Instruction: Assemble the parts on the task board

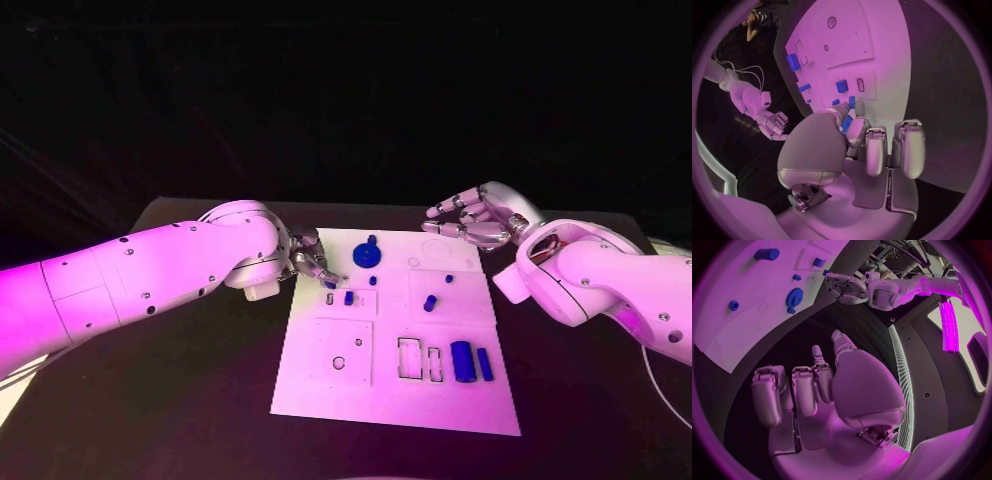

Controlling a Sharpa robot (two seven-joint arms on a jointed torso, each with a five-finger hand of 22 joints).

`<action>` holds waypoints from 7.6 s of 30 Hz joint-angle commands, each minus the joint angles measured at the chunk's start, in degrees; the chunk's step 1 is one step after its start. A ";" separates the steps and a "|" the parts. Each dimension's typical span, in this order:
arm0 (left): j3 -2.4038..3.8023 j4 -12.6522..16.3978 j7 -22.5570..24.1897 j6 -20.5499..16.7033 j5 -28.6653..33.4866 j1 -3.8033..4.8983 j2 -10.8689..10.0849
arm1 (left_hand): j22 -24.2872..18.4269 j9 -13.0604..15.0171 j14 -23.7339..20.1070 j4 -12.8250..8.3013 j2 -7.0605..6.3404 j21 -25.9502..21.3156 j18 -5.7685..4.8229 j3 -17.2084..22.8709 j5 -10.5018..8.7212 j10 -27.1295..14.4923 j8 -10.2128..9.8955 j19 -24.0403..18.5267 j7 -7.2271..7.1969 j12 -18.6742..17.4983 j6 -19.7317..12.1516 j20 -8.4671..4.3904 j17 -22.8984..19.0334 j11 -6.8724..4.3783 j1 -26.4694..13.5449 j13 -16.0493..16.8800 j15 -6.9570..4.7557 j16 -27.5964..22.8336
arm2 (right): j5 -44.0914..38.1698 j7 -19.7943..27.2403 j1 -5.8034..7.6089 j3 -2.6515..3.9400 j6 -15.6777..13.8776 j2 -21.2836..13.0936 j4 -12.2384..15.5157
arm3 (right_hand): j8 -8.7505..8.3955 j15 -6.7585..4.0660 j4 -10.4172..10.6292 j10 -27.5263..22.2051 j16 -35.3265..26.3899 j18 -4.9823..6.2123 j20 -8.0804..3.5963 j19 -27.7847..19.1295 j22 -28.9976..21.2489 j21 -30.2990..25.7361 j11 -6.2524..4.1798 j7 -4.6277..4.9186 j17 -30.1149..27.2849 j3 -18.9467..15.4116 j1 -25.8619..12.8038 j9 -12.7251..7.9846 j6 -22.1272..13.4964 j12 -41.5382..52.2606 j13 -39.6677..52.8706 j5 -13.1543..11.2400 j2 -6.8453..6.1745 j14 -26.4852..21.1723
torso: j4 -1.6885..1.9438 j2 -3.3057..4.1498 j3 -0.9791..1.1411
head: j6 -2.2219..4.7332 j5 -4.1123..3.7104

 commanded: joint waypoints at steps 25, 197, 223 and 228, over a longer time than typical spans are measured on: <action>-0.65 0.44 0.09 5.22 -3.45 -0.65 0.07 | 12.01 0.00 6.03 -7.22 -1.26 0.35 -0.40 7.79 0.36 0.30 0.06 4.24 -0.47 -0.43 0.81 -0.06 15.08 0.08 -0.08 -0.55 0.14 0.18 | -0.02 0.66 -0.15 0.00 0.75 0.05 0.01 | 0.04 -0.50 0.00 0.71 -0.36 0.90 -0.39 2.35 10.44 -0.35 -0.34 0.04 8.53 -0.49 -0.16 0.05 0.53 -0.14 8.64 0.18 0.63 4.54 | -0.14 0.03 0.05 | -0.43 -0.01; -2.27 -7.68 27.47 -18.55 -18.04 -4.73 8.25 | -13.89 -24.18 0.17 -4.66 -4.62 -31.03 5.68 -5.66 0.58 -20.17 -24.09 -4.44 6.00 -56.54 2.35 4.71 -7.64 7.22 6.69 -58.11 5.30 -14.45 | 0.42 1.06 -0.27 0.00 0.85 -0.33 0.73 | -0.06 -0.52 -0.01 0.65 -0.50 0.95 -0.42 2.20 10.23 -0.48 -0.36 0.03 8.36 -0.76 -0.22 0.08 0.48 -0.28 8.53 0.34 0.83 4.51 | -0.23 0.14 0.12 | 0.16 -1.40; -2.11 -8.71 21.80 -13.24 -23.94 -4.77 10.47 | -5.13 -26.45 1.82 -5.02 -4.26 -20.86 3.95 -2.85 0.64 -15.32 -25.66 -0.61 5.06 -59.20 6.17 3.74 -7.30 6.22 7.30 -61.39 4.32 -12.31 | 0.41 1.07 -0.27 0.00 0.95 -0.13 0.68 | -0.06 -0.52 -0.01 0.65 -0.50 0.95 -0.42 2.20 10.23 -0.48 -0.36 0.03 8.36 -0.76 -0.22 0.08 0.48 -0.28 8.53 0.34 0.83 4.51 | -0.12 0.02 0.10 | -0.08 -1.60; -2.15 -9.13 21.78 -12.77 -24.11 -4.77 11.04 | -4.80 -26.61 1.85 -5.08 -4.16 -20.51 3.89 -2.45 0.63 -14.81 -25.76 -0.51 4.97 -59.41 6.57 3.66 -7.48 6.12 7.30 -61.59 4.24 -12.31 | 0.41 1.07 -0.27 0.00 1.00 -0.07 0.68 | -0.06 -0.53 -0.06 0.70 -0.46 0.94 -0.43 2.25 10.28 -0.46 -0.37 0.03 8.42 -0.78 -0.14 0.10 0.50 -0.17 8.59 0.43 0.92 4.53 | -0.15 0.08 0.10 | -0.12 -1.57</action>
